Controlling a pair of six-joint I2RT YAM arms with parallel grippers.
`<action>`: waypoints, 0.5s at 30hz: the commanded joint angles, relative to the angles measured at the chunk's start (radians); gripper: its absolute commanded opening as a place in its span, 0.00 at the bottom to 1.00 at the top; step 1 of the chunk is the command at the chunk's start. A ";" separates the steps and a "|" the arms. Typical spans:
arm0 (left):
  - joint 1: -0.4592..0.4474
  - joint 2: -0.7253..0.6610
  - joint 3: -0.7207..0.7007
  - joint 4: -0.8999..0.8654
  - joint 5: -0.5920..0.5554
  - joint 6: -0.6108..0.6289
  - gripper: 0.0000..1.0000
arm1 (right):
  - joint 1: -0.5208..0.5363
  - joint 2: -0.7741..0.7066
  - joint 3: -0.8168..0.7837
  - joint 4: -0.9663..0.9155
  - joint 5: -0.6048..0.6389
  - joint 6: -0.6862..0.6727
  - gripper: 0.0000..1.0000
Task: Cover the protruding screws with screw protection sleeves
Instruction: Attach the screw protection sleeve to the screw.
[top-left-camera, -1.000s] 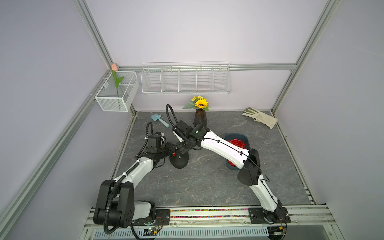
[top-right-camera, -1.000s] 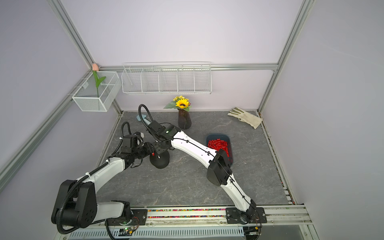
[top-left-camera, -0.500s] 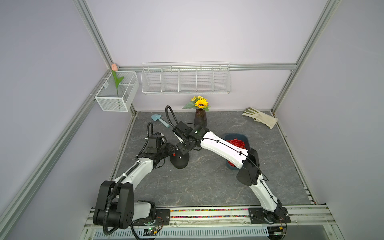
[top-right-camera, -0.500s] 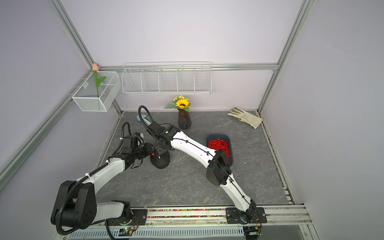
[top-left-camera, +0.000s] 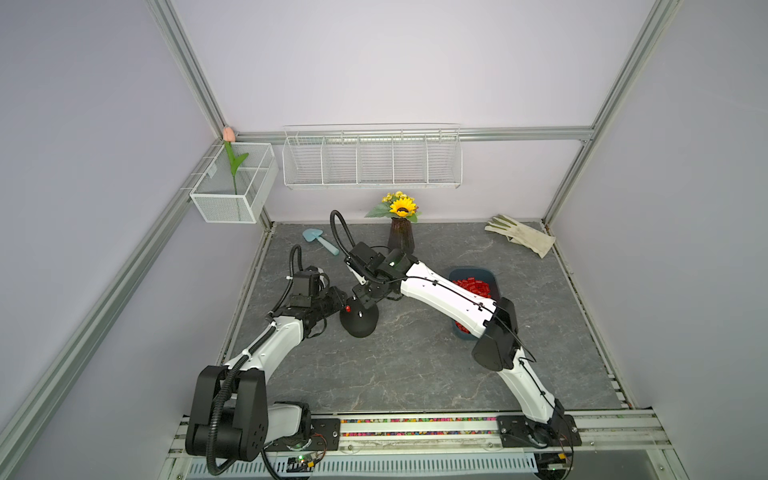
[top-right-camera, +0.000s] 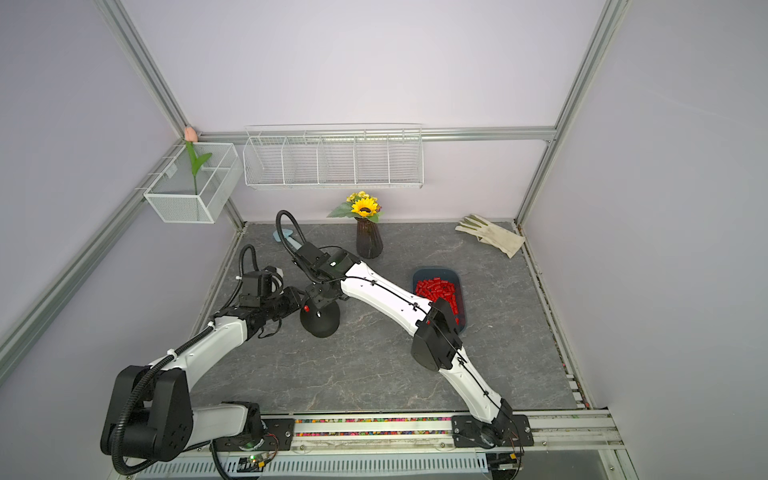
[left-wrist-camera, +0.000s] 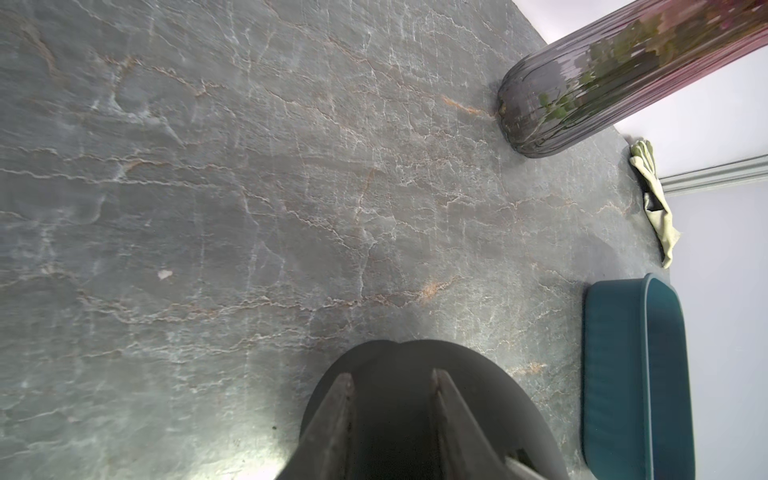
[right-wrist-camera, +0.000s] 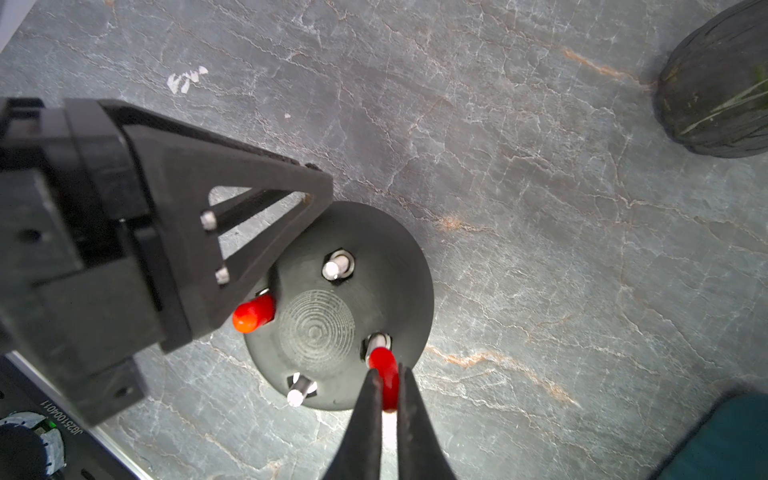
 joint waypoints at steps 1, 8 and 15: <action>0.008 -0.023 -0.004 -0.005 -0.009 0.014 0.33 | 0.003 0.025 0.020 -0.024 -0.005 -0.014 0.11; 0.013 -0.029 -0.004 -0.007 -0.008 0.011 0.33 | 0.004 0.033 0.022 -0.032 -0.009 -0.015 0.11; 0.021 -0.033 -0.006 -0.006 -0.006 0.013 0.34 | 0.005 0.037 0.026 -0.044 -0.012 -0.018 0.11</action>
